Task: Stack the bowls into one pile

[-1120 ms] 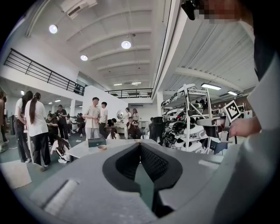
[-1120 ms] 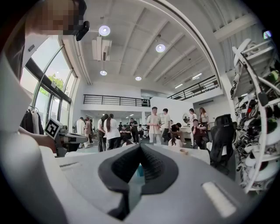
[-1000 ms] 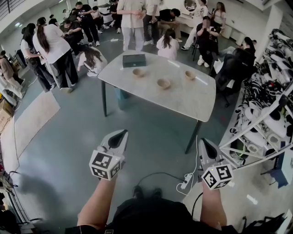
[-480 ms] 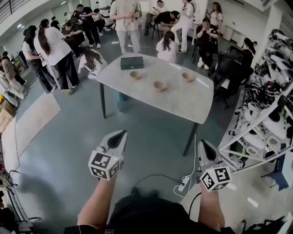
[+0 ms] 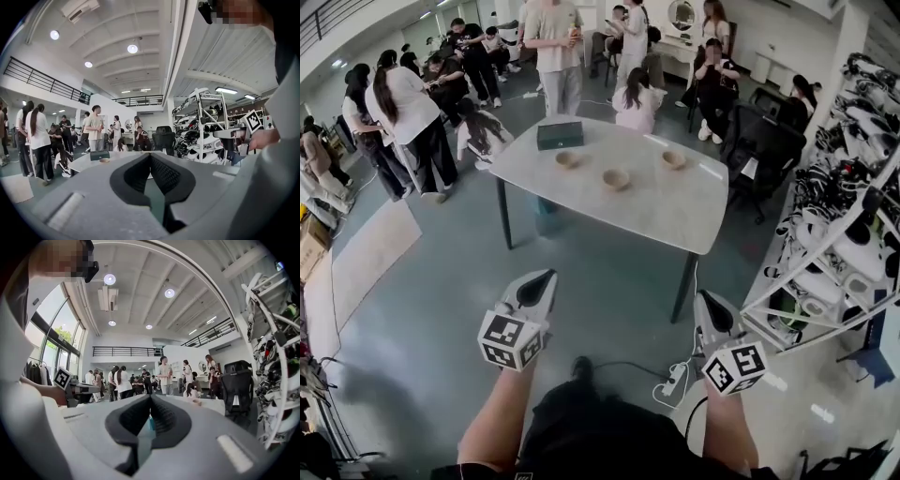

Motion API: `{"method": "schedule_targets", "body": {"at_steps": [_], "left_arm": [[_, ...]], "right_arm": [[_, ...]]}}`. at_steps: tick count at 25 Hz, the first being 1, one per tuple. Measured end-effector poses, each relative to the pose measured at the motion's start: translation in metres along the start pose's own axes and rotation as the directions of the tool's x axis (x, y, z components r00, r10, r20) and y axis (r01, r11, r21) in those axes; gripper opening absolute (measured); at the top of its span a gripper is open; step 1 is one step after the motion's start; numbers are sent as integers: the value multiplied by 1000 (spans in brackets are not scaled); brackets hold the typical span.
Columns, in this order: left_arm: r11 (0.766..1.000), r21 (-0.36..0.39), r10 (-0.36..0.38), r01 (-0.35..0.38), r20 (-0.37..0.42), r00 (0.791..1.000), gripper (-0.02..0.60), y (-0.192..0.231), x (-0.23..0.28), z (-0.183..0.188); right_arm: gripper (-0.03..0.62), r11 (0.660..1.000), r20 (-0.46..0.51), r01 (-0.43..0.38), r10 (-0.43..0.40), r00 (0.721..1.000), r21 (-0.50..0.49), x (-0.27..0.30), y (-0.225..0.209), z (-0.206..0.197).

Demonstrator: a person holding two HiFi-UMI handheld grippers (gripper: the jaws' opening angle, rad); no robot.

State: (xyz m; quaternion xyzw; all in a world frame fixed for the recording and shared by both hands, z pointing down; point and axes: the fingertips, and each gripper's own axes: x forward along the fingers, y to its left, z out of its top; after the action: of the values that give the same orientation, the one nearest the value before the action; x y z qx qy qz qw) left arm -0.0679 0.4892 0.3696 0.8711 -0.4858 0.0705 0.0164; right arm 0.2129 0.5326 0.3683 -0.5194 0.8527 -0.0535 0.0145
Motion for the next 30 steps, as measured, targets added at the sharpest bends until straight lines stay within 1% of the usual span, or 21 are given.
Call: {"method": "schedule_targets", "body": {"at_steps": [6,13,22,30], "left_arm": [[1000,-13,-17,17,2,1000,11,5,27,-5],[999,-35,-36,36,-7,999,11,44,76,-21],[997,-40,-64,63,-7,998,11,126,161,-19],[996,-63,-68,68,0,998,11,226,216,-16]], "right_arm": [[2,1000,-28,19,-18,999,18,9,-18,-9],[2,999,-60,38,-37,998,19,61,-37,-19],[2,999,-128,32,-29,991,21,176,-53,-24],[2,1000,-184,8,-7,983,5,299,-47,-20]]}}
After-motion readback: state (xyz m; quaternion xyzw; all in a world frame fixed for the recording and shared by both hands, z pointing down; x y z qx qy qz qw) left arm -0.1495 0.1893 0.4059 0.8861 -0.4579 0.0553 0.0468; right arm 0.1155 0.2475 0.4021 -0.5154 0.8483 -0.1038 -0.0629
